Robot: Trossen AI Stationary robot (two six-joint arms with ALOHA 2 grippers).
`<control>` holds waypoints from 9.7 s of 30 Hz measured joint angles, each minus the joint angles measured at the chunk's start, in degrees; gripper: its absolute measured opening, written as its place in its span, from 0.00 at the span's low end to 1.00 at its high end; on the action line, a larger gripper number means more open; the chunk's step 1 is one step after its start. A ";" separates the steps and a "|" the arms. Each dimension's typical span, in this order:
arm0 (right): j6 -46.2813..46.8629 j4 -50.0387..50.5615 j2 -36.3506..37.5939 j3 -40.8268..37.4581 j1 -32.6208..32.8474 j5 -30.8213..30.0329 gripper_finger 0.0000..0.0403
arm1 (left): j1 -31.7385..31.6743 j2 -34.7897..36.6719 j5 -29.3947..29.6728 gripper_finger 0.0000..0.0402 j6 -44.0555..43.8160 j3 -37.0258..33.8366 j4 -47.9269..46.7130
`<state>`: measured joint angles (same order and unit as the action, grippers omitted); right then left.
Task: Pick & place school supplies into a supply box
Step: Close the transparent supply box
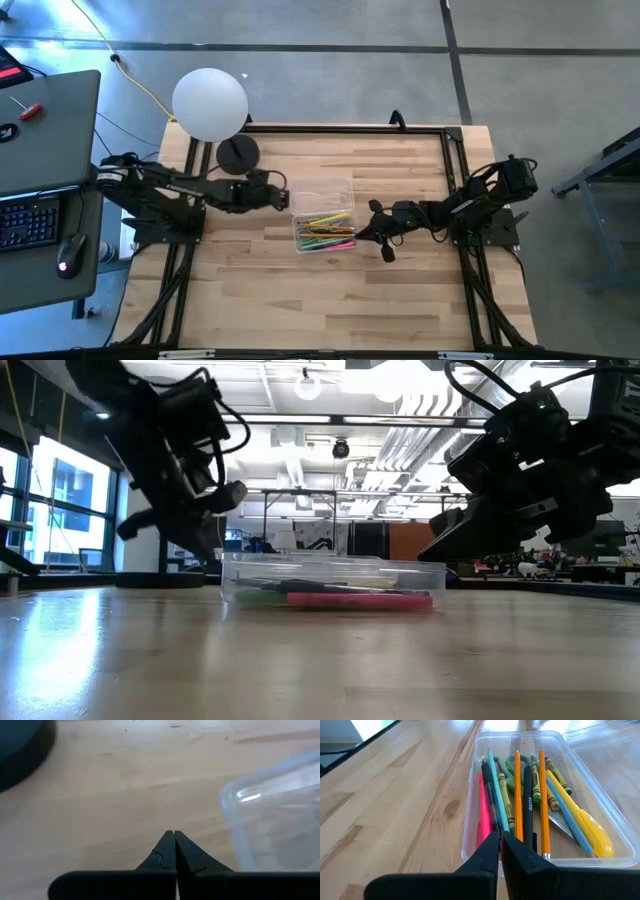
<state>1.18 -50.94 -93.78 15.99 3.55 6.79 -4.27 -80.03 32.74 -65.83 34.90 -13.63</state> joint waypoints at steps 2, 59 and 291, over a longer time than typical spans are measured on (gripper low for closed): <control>-0.02 0.08 0.00 0.01 -0.01 0.10 0.00 | -1.55 -0.74 -1.85 0.04 1.58 -1.17 4.75; 0.56 3.64 15.54 -0.07 -0.20 0.59 0.00 | -7.59 -15.54 -20.14 0.03 24.05 -2.01 33.82; -3.61 37.39 16.11 16.52 0.16 -1.23 0.00 | 19.63 -20.51 -17.19 0.02 25.27 8.32 33.73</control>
<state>-2.44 -13.55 -77.67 32.51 3.72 5.56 15.36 -100.54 15.54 -40.56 43.22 20.10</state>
